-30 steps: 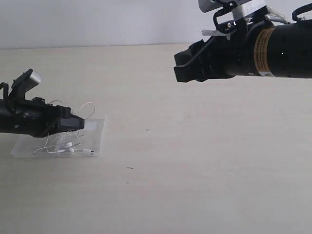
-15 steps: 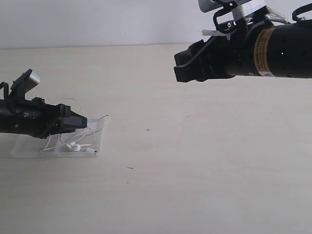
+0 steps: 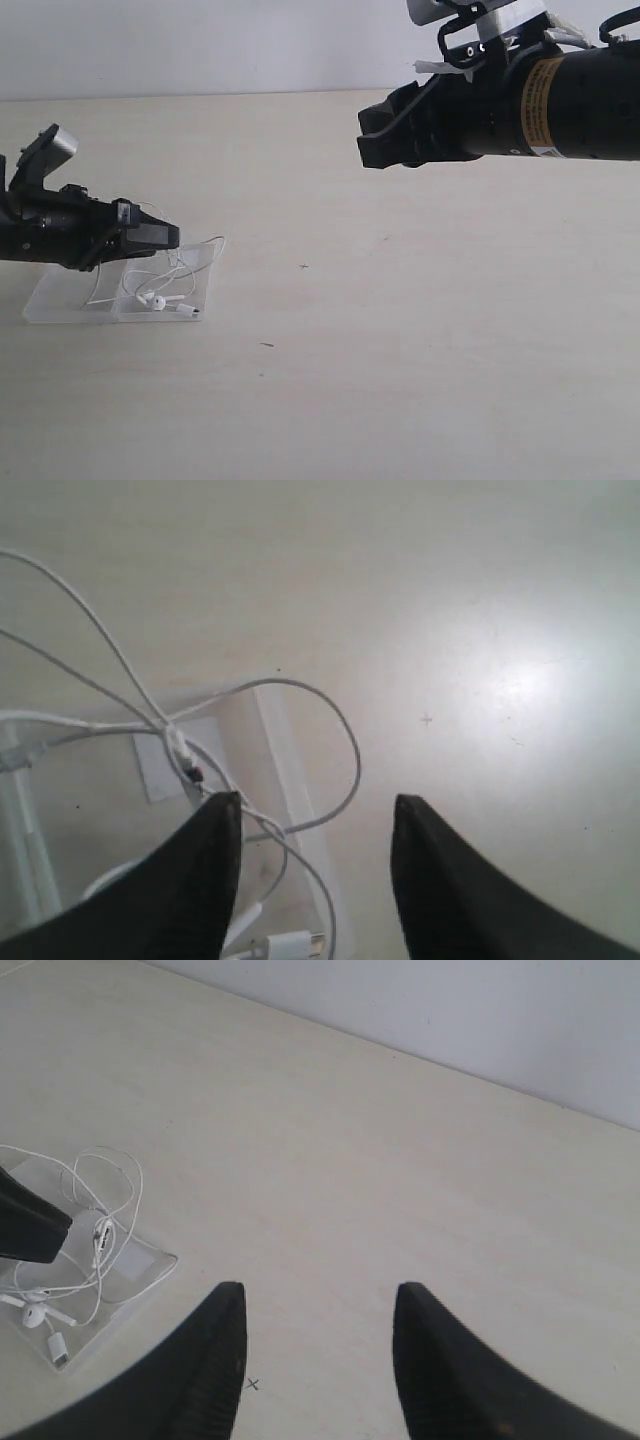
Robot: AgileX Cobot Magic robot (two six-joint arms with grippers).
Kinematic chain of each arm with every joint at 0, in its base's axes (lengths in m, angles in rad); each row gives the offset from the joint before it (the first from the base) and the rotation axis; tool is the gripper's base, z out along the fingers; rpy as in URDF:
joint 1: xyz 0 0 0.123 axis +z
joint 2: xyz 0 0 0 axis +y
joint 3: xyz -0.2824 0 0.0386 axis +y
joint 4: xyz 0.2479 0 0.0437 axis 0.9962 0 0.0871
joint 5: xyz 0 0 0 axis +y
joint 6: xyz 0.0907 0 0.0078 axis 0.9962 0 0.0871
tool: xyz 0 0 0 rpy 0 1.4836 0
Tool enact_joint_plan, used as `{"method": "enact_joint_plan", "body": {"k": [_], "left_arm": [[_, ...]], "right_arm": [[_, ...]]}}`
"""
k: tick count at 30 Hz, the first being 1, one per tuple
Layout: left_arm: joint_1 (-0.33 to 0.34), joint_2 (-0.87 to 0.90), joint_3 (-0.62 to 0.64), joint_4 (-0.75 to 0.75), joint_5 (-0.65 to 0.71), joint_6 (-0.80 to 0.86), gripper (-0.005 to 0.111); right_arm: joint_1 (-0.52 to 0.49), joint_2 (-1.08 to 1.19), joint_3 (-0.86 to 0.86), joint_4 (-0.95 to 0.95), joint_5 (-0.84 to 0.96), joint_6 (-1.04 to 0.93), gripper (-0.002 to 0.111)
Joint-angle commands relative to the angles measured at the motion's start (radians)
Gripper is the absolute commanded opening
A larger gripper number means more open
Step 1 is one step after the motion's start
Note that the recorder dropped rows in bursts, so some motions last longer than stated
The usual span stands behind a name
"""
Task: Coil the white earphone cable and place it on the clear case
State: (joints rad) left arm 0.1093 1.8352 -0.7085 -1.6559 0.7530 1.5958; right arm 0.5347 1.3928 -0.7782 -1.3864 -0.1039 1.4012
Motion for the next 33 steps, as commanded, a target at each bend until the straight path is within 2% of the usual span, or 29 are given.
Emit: {"method": "enact_joint_plan", "body": {"k": [1, 6, 9, 10, 14, 18, 21, 28, 31, 33], "left_arm": [[0.002, -0.031, -0.004, 0.037, 0.009, -0.005, 0.047], [0.002, -0.037, -0.004, 0.106, -0.038, -0.012, 0.049], [0.002, -0.037, -0.004, 0.104, -0.059, -0.012, 0.059], [0.002, -0.037, -0.004, 0.1, -0.094, -0.016, 0.068], [0.002, -0.037, -0.004, 0.141, -0.124, -0.082, 0.079], [0.002, -0.048, -0.004, 0.232, -0.111, -0.177, 0.079], [0.01, -0.076, -0.004, 0.301, -0.167, -0.245, 0.079], [0.067, -0.121, -0.004, 0.322, -0.137, -0.301, 0.079], [0.067, -0.125, -0.004, 0.314, -0.046, -0.304, 0.079], [0.067, -0.125, -0.004, 0.319, -0.048, -0.304, 0.079]], "right_arm": [[0.0, -0.008, 0.004, -0.01, 0.005, -0.005, 0.046], [0.0, -0.008, 0.004, -0.01, 0.005, -0.005, 0.046], [0.0, -0.008, 0.004, -0.01, 0.002, -0.005, 0.046], [0.0, -0.008, 0.004, -0.01, 0.002, -0.005, 0.046], [0.0, -0.008, 0.004, -0.01, 0.002, -0.005, 0.046], [0.0, -0.008, 0.004, -0.01, 0.002, -0.005, 0.046], [0.0, -0.008, 0.004, -0.01, 0.0, -0.005, 0.046], [0.0, -0.008, 0.004, -0.01, 0.001, -0.003, 0.046], [0.0, -0.008, 0.004, -0.01, 0.001, -0.003, 0.046], [0.0, -0.008, 0.004, -0.01, 0.001, -0.003, 0.046]]}}
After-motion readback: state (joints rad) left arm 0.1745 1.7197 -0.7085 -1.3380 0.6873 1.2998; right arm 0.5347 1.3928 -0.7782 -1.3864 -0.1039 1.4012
